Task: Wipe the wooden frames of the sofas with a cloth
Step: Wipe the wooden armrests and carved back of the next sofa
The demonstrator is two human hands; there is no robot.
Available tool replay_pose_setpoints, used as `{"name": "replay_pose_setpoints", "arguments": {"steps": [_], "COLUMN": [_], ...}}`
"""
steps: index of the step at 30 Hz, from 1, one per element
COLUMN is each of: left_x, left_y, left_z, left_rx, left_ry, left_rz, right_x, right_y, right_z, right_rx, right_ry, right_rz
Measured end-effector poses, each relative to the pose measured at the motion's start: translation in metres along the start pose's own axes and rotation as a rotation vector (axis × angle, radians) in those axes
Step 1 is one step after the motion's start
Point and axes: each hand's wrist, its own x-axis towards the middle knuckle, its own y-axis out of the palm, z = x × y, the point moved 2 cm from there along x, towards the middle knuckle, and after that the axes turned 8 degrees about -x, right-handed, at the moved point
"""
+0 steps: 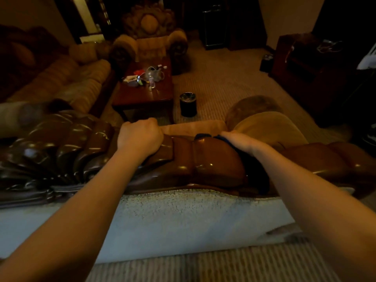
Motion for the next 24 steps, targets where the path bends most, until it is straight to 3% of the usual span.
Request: {"name": "replay_pose_setpoints", "arguments": {"steps": [4,7,9,12,15,17,20,24], "left_x": [0.002,0.005,0.005,0.004,0.003,0.003,0.004,0.006], "left_y": [0.001,-0.001,-0.002,-0.002,-0.001,0.001,0.001,0.002], "left_z": [0.000,0.001,0.001,0.002,0.002,0.003,0.003,0.003], "left_rx": [-0.015,-0.033,-0.047,-0.032,-0.027,-0.024,-0.042,-0.070], "left_ry": [0.017,-0.017,-0.036,-0.019,0.011,0.019,0.033,0.026], "left_rz": [0.008,0.060,0.081,0.105,0.081,0.064,0.061,0.062], "right_x": [0.003,0.007,0.013,0.013,0.003,-0.003,-0.012,-0.012], "right_y": [0.019,0.050,0.059,0.047,0.028,0.019,0.012,0.017], "right_z": [0.059,0.127,0.142,0.122,0.091,0.065,0.023,0.013], "right_rx": [-0.045,-0.299,-0.346,-0.404,-0.271,-0.159,0.073,0.074], "right_ry": [-0.180,-0.323,-0.324,-0.237,-0.148,-0.186,-0.099,-0.065], "right_rz": [-0.155,-0.055,-0.033,0.005,-0.022,-0.079,-0.188,-0.313]}}
